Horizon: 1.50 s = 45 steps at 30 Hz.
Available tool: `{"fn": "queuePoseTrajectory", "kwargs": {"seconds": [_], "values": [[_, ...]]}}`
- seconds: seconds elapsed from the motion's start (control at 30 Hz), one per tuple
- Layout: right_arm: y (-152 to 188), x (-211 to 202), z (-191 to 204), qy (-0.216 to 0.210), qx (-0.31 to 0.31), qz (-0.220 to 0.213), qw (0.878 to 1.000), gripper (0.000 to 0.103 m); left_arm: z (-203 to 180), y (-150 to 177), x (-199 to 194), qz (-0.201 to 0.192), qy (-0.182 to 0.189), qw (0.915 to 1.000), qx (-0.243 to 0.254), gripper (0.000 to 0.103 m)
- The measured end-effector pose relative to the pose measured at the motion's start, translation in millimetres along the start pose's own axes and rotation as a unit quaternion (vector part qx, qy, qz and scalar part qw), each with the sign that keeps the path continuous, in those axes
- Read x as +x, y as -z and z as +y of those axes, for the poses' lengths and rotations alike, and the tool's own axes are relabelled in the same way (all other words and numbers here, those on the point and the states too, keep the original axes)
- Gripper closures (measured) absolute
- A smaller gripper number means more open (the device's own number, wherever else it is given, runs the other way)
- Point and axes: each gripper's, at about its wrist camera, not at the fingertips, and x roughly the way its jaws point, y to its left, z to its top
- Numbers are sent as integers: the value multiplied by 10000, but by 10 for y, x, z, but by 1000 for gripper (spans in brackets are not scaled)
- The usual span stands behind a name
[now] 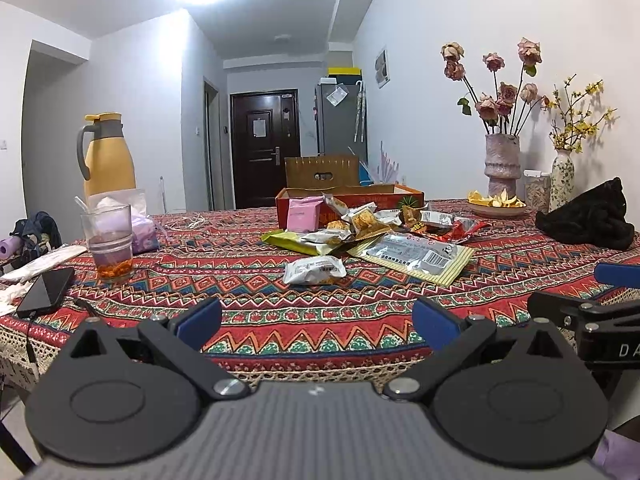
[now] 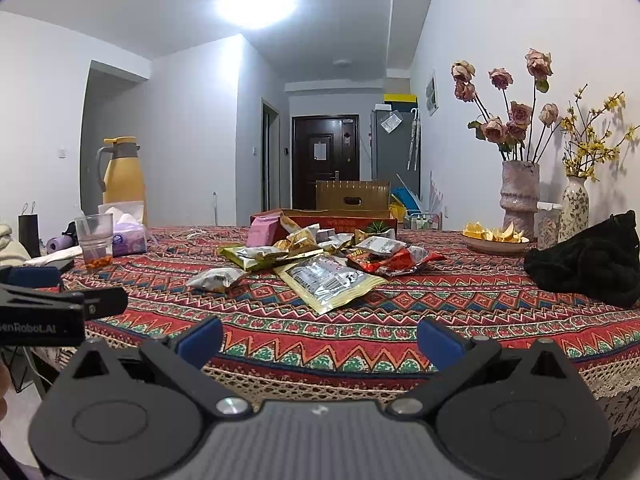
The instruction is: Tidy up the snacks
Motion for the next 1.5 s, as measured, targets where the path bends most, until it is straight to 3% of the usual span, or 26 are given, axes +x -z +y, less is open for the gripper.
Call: {"fn": "queuePoseTrajectory", "kwargs": {"seconds": [0.53, 1.2, 1.5], "values": [[-31, 33, -2, -57, 31, -56, 10000, 0, 12, 25, 9, -10, -55, 10000, -21, 0], [72, 94, 5, -60, 54, 41, 10000, 0, 28, 152, 111, 261, -28, 9996, -44, 0], [11, 336, 2, -32, 28, 161, 9999, 0, 103, 115, 426, 554, -37, 9983, -186, 0]]}}
